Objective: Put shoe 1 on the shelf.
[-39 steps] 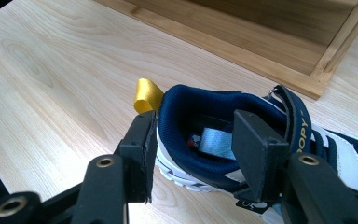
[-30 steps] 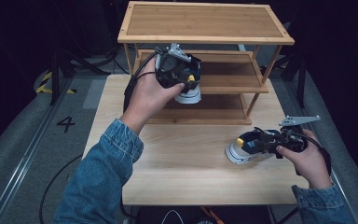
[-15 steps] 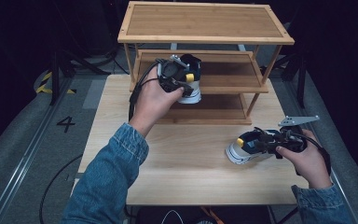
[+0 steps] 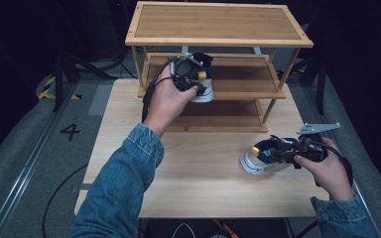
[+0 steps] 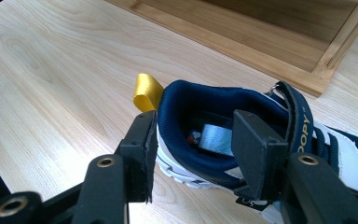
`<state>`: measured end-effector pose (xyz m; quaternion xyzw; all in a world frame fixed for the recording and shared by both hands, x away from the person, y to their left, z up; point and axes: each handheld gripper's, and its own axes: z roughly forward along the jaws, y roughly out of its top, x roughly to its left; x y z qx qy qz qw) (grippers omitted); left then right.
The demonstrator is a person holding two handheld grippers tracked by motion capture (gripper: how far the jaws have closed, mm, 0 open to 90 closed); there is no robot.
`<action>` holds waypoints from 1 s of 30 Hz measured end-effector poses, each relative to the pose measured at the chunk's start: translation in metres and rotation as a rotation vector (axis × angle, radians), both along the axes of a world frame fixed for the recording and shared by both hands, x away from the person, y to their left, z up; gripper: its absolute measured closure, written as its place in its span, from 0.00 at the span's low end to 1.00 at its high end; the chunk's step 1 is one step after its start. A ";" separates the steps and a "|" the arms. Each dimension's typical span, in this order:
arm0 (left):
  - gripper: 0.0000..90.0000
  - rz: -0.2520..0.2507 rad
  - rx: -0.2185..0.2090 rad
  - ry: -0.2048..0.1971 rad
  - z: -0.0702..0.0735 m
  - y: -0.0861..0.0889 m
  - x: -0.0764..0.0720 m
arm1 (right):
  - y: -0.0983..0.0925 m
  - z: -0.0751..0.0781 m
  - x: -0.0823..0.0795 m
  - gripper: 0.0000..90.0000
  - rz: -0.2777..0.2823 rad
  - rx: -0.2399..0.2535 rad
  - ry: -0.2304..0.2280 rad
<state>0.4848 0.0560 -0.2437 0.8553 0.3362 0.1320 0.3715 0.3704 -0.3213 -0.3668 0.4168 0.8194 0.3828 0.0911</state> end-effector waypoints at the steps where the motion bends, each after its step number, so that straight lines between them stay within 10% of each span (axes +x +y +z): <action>1: 0.87 0.007 -0.003 -0.004 -0.001 0.000 0.002 | 0.000 0.000 0.000 0.57 0.001 -0.001 0.000; 30: 0.74 0.057 -0.060 -0.002 -0.011 -0.003 0.030 | -0.001 0.000 0.000 0.57 0.002 -0.001 -0.005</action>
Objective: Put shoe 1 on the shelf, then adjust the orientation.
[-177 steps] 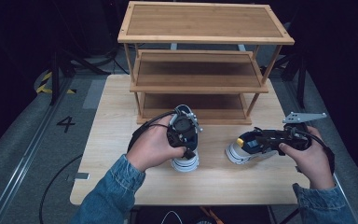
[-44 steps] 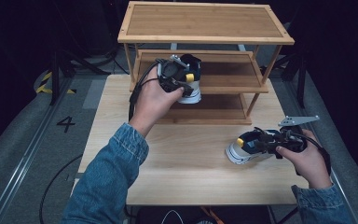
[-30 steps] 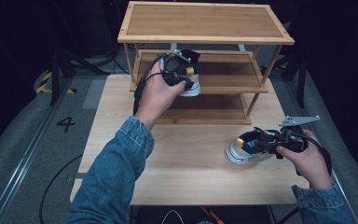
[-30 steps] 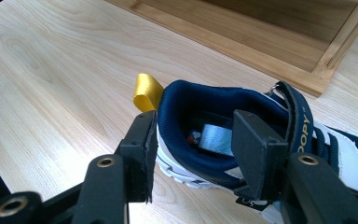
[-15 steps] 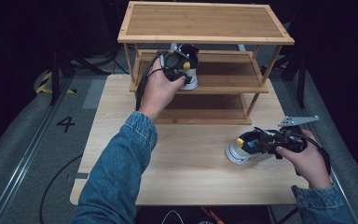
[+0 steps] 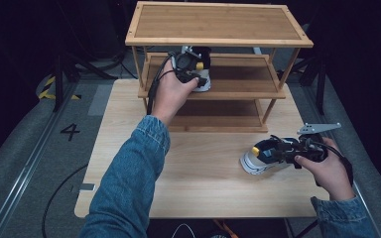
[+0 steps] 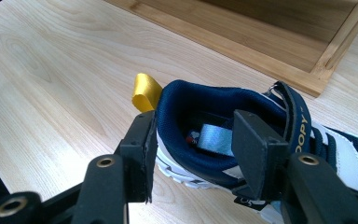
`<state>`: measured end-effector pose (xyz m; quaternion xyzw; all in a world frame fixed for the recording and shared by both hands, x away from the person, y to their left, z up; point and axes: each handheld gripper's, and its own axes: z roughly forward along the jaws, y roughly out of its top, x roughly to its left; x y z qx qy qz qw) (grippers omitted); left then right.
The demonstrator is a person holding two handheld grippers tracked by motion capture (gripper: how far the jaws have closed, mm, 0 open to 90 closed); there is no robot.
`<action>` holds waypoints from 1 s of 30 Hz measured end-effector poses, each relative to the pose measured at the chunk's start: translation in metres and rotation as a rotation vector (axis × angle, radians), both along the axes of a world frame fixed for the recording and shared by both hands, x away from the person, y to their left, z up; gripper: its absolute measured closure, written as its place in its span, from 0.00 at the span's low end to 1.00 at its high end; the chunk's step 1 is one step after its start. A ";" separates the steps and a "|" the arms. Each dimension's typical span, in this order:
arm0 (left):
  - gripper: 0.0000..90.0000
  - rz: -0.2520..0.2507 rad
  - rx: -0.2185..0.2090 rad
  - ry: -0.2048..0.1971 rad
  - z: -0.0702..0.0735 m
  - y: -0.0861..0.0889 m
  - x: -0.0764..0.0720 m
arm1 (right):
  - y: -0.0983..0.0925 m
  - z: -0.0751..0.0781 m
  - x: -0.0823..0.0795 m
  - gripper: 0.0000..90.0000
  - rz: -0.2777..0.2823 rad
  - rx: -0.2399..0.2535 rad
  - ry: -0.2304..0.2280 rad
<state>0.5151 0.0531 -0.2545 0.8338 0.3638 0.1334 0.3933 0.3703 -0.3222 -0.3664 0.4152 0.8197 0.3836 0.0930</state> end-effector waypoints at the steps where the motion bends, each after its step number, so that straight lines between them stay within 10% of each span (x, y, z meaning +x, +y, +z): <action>1: 0.72 -0.010 0.005 -0.007 0.001 0.001 -0.002 | 0.000 0.000 0.000 0.57 0.000 0.001 -0.001; 11: 0.57 -0.047 0.006 0.001 0.012 0.015 -0.045 | 0.009 0.003 -0.003 0.57 0.004 -0.030 -0.016; 30: 0.47 -0.109 0.068 0.062 -0.027 0.055 -0.105 | 0.024 0.010 -0.003 0.57 0.023 -0.048 -0.014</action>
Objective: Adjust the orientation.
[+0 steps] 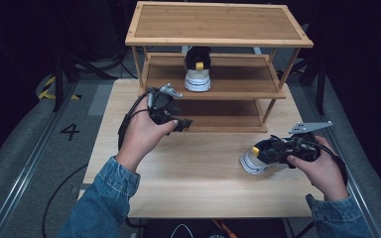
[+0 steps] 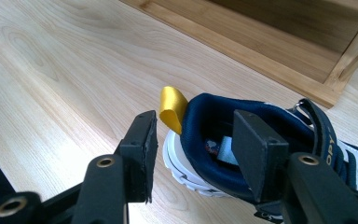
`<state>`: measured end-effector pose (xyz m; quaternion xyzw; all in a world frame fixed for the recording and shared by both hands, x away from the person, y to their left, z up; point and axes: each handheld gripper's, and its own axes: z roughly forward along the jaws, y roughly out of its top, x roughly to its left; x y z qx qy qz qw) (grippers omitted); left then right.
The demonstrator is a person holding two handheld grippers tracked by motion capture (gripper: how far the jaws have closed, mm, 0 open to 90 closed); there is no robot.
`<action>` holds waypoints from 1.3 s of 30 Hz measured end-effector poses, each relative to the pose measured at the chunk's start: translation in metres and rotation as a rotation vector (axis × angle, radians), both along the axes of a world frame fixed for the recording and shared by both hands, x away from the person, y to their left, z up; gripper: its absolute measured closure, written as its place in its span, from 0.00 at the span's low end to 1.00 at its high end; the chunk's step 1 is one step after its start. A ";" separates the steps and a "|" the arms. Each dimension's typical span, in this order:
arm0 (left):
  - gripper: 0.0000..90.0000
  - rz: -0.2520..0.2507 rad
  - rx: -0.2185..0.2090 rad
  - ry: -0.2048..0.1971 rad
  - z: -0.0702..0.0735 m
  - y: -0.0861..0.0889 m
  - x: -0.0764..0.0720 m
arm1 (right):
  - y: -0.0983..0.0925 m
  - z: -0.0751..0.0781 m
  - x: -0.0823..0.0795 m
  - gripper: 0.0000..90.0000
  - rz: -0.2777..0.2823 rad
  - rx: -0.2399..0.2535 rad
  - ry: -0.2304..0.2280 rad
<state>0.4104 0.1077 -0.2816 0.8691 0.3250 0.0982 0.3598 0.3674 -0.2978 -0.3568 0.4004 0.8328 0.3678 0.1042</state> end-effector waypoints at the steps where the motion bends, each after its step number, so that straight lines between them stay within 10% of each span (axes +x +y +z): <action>1: 0.47 -0.003 0.002 0.004 -0.004 0.003 -0.003 | 0.001 0.000 0.000 0.57 -0.001 0.001 0.001; 22: 0.42 0.003 0.061 0.088 -0.086 0.023 -0.028 | 0.037 -0.014 0.014 0.71 0.041 -0.021 -0.026; 28: 0.43 -0.007 0.111 0.091 -0.092 0.025 -0.027 | 0.040 -0.014 0.017 0.98 0.041 -0.099 -0.041; 39: 0.43 0.007 0.090 0.126 -0.100 0.029 -0.022 | 0.021 -0.002 -0.001 1.00 0.031 -0.101 0.036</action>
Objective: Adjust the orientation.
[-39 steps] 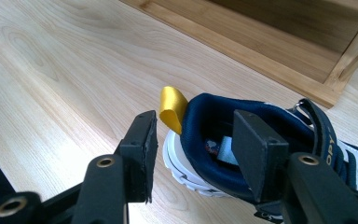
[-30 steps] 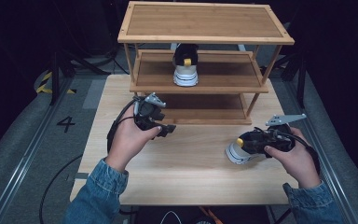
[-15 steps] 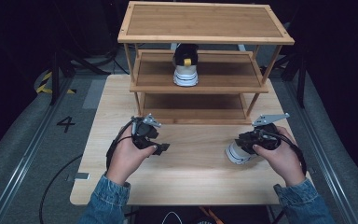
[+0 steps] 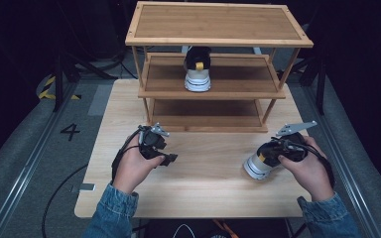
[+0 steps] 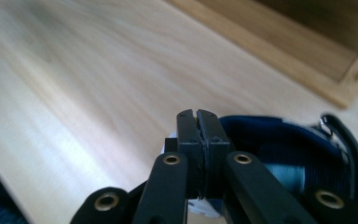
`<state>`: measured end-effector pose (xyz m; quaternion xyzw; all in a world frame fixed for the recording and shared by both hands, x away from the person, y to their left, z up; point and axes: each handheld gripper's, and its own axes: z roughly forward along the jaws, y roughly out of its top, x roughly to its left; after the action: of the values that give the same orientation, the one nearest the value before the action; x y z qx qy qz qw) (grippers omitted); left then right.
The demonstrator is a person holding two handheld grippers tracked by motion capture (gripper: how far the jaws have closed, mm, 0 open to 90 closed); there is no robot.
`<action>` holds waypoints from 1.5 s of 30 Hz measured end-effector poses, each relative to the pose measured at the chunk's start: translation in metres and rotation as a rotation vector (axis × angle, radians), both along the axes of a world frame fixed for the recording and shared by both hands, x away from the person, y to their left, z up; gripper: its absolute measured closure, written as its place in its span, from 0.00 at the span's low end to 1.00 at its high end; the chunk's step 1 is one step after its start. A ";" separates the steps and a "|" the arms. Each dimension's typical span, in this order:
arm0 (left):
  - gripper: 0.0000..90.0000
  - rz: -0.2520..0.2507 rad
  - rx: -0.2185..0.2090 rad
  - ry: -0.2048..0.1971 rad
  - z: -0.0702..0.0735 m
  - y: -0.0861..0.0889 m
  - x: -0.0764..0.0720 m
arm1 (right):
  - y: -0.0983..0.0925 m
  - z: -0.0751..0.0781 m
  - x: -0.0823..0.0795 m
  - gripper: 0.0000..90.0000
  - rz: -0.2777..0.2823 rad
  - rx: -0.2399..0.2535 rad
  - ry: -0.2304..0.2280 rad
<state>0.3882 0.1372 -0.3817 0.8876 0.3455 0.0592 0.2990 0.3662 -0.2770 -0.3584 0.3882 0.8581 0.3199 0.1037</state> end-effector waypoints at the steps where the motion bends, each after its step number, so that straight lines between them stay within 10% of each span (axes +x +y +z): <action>1: 0.43 -0.006 0.007 0.002 -0.001 0.000 0.001 | -0.004 0.001 -0.003 1.00 -0.007 -0.003 0.022; 15: 0.43 -0.024 0.014 0.031 -0.011 -0.008 0.013 | -0.051 0.009 -0.030 0.99 -0.145 -0.057 0.177; 23: 0.42 -0.014 0.008 0.025 -0.012 -0.004 0.013 | -0.046 0.001 -0.026 0.77 -0.097 -0.019 0.152; 45: 0.41 0.038 0.011 0.033 -0.016 0.012 0.008 | -0.025 -0.044 0.000 0.73 -0.046 -0.155 0.298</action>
<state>0.3964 0.1493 -0.3975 0.8832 0.3670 0.0519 0.2872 0.3664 -0.3022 -0.4028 0.4418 0.8768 0.1893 0.0125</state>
